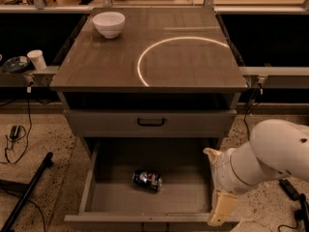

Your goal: Pick pepsi can from middle drawer and place on counter

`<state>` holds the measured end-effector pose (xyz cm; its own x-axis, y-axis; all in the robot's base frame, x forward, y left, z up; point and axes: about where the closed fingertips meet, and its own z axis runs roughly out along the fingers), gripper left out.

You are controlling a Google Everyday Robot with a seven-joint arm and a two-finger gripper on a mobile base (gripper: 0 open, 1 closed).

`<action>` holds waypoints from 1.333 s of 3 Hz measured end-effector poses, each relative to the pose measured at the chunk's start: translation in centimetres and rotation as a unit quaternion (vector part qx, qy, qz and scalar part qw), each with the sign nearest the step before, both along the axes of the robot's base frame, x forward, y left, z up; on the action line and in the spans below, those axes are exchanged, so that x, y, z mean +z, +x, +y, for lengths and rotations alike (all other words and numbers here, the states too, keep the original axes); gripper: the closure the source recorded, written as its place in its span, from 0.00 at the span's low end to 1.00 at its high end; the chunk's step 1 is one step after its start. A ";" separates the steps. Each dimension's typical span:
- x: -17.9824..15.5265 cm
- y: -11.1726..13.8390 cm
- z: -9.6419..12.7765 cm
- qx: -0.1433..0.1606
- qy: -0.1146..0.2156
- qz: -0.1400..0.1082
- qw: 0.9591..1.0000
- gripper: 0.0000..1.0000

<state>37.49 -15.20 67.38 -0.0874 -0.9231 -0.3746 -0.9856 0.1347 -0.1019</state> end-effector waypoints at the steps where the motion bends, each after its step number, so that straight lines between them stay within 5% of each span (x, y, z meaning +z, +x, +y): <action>1: -1.3 1.2 0.7 0.006 0.007 0.002 1.000 0.00; 3: -3.2 6.3 3.4 0.032 0.026 -0.008 0.999 0.00; 4: -3.2 6.3 3.4 0.032 0.026 -0.008 0.999 0.00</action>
Offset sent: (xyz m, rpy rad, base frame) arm 0.0455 0.0253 -0.0296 0.0513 -0.0113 0.0446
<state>43.81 -11.77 64.14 -0.0213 -0.9057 -0.4234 -0.9907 0.0761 -0.1129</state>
